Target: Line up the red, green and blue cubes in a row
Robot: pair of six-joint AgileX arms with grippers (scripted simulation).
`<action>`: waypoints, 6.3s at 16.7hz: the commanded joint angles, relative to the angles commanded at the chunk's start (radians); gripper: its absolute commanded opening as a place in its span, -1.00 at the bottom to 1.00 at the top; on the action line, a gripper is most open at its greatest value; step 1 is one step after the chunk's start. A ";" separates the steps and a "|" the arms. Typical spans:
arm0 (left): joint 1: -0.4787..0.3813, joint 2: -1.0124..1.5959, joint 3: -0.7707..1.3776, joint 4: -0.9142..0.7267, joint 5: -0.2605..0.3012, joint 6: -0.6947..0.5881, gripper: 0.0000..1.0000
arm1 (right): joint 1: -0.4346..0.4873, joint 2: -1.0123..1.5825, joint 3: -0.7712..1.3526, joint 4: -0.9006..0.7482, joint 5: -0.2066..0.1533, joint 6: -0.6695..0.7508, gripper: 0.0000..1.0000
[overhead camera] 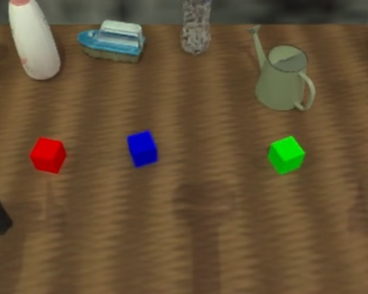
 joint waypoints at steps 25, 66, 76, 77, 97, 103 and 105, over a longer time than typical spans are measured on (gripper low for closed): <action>-0.099 1.846 1.429 -1.017 -0.001 0.122 1.00 | 0.000 0.000 0.000 0.000 0.000 0.000 1.00; -0.108 2.190 1.443 -0.825 0.003 0.139 -1.00 | 0.000 0.000 0.000 0.000 0.000 0.000 1.00; -0.102 2.132 1.503 -0.907 0.008 0.136 -1.00 | 0.000 0.000 0.000 0.000 0.000 0.000 1.00; -0.098 2.121 1.524 -0.942 0.008 0.134 -1.00 | 0.000 0.000 0.000 0.000 0.000 0.000 1.00; -0.433 2.034 1.594 -1.124 -0.010 -0.369 -1.00 | 0.000 0.000 0.000 0.000 0.000 0.000 1.00; -0.608 1.987 1.574 -1.131 -0.021 -0.602 -1.00 | 0.000 0.000 0.000 0.000 0.000 0.000 1.00; -0.610 1.986 1.574 -1.131 -0.021 -0.605 -1.00 | 0.000 0.000 0.000 0.000 0.000 0.000 1.00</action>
